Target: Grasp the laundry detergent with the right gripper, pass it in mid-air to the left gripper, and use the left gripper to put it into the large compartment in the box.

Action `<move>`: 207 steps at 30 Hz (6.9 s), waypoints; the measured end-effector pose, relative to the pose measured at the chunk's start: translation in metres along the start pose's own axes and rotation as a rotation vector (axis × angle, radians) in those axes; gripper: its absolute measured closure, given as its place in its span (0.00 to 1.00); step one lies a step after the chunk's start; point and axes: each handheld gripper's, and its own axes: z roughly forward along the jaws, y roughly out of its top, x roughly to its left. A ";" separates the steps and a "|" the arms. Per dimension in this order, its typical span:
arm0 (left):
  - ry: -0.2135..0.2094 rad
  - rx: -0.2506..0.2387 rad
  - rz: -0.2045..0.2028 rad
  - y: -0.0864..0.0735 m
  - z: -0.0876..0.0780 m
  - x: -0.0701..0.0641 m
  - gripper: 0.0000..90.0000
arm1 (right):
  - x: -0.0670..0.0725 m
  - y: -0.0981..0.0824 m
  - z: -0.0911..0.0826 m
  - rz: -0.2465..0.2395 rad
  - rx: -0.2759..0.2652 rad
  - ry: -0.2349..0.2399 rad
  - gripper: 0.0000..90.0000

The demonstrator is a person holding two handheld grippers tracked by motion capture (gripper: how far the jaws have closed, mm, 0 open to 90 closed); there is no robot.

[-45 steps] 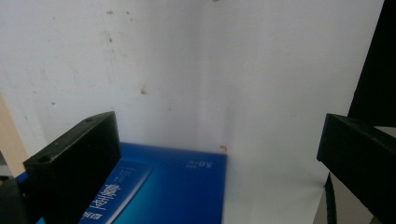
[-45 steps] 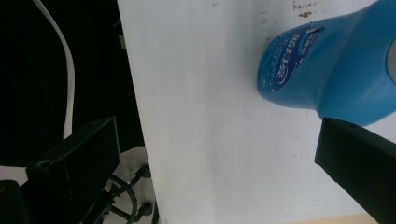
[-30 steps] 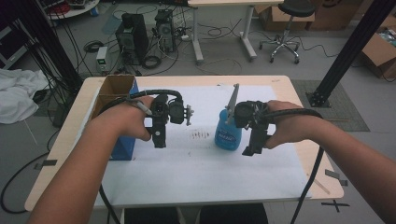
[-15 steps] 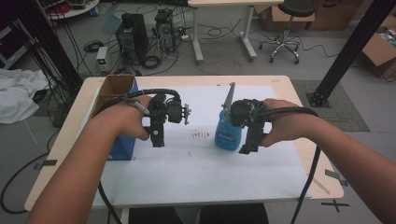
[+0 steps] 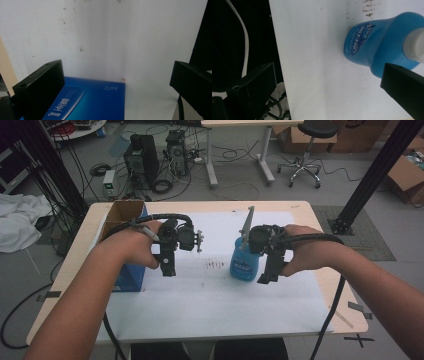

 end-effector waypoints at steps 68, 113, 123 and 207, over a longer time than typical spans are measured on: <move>0.000 -0.015 0.002 -0.010 -0.005 -0.013 0.00 | -0.066 -0.081 0.121 0.301 -0.550 -0.007 0.00; 0.014 -0.006 -0.005 -0.010 -0.009 -0.017 0.00 | -0.060 -0.080 0.167 0.329 -0.910 -0.100 0.03; 0.016 -0.002 -0.006 -0.009 -0.010 -0.017 0.00 | -0.062 -0.084 0.171 0.335 -0.922 -0.098 0.08; 0.032 0.001 -0.008 -0.008 -0.012 -0.018 0.00 | -0.052 -0.077 0.154 0.231 -0.995 -0.135 0.53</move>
